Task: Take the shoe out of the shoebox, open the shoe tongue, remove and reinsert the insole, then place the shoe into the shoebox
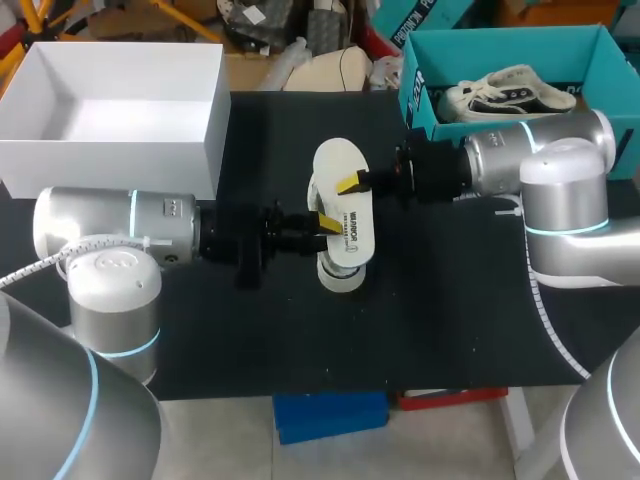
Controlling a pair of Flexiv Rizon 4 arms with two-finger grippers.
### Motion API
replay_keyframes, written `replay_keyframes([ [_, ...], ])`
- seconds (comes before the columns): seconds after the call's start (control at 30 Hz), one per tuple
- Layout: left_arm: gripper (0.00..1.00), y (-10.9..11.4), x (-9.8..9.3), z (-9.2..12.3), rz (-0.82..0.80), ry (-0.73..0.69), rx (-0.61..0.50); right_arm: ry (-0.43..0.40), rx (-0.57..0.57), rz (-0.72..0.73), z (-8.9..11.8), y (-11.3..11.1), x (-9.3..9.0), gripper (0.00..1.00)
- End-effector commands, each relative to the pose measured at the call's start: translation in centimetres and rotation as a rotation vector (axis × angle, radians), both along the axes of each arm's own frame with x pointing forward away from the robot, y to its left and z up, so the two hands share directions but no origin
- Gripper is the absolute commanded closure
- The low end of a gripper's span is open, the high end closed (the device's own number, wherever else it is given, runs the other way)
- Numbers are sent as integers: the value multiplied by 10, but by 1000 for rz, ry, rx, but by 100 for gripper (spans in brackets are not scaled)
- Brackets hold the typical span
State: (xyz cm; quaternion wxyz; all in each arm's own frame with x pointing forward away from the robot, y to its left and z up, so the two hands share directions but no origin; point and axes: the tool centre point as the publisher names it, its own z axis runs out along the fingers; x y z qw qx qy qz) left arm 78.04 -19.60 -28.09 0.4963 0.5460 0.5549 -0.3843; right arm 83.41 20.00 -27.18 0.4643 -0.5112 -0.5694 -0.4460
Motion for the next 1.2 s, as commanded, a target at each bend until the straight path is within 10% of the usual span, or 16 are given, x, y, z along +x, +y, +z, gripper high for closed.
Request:
replay_keyframes([
  [0.03,0,37,-12,16,28,2,146,1,-1,2,0,0,1,100],
  [0.6,0,45,4,81,299,-463,1084,1,-1,2,0,0,1,100],
  [1.2,0,40,-11,109,203,-512,1330,1,-1,2,0,0,1,100],
])
